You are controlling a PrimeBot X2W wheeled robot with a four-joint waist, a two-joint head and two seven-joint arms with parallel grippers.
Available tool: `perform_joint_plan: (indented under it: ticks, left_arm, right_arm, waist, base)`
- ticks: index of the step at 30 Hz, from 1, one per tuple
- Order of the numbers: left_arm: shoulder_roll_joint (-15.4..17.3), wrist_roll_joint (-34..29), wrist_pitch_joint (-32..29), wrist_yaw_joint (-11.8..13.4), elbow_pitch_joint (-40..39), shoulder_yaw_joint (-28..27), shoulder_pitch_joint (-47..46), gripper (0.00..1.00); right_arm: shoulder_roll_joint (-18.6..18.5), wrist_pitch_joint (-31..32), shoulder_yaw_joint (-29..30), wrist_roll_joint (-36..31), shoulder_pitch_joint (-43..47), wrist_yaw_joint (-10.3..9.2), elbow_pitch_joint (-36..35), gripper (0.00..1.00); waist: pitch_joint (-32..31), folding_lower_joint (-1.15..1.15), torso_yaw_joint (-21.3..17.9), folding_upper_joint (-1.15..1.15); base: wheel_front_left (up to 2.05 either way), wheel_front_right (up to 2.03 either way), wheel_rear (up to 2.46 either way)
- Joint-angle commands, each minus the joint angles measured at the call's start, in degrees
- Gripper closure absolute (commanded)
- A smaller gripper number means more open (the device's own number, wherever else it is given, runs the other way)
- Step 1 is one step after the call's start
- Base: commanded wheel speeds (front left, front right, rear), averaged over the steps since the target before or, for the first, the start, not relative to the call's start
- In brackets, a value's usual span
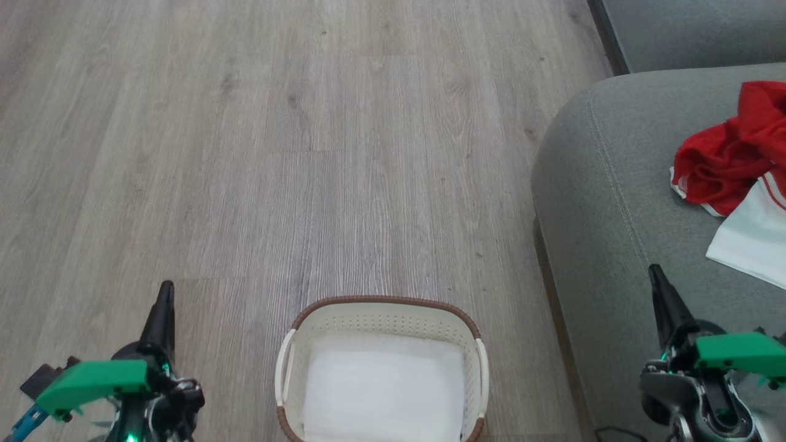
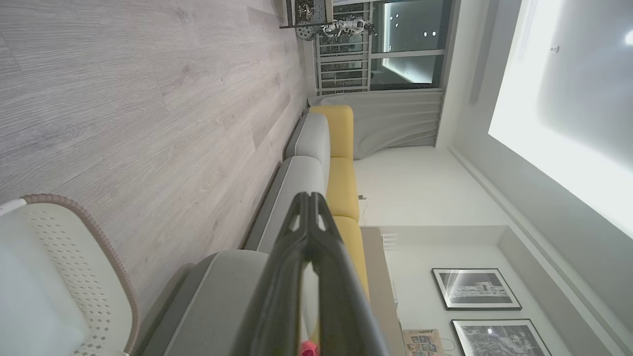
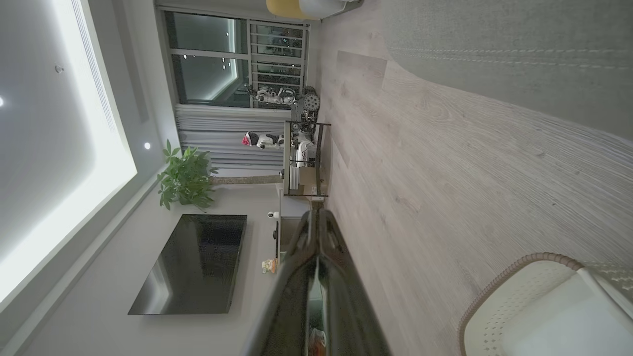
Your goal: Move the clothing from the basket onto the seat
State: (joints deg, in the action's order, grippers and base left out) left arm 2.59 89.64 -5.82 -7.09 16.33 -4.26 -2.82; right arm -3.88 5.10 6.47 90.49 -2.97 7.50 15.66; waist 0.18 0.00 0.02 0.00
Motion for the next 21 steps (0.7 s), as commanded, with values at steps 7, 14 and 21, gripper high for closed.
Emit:
perform_joint_plan:
  ticks: [7, 14, 21]
  left_arm:
    - [0.3, 2.5, -0.7, -0.4, -2.3, -2.3, -3.4, 1.00]
    - [0.3, 2.5, -0.7, -0.4, -2.3, -2.3, -3.4, 1.00]
    - [0.3, 2.5, -0.7, -0.4, -2.3, -2.3, -3.4, 1.00]
  right_arm:
    - [0.5, 0.9, -0.6, 2.2, -3.2, -0.01, -1.7, 1.00]
    - [0.6, 0.9, -0.5, 2.2, -3.2, -0.01, -1.7, 1.00]
    - [0.6, 1.0, -0.5, 2.1, -3.2, -0.01, -1.7, 1.00]
  waist:
    - [0.0, 0.00, 0.0, 0.00]
    - [0.0, 0.00, 0.0, 0.00]
    - [0.0, 0.00, 0.0, 0.00]
  base:
    - [0.00, 0.00, 0.00]
    - [0.00, 0.00, 0.00]
    - [0.00, 0.00, 0.00]
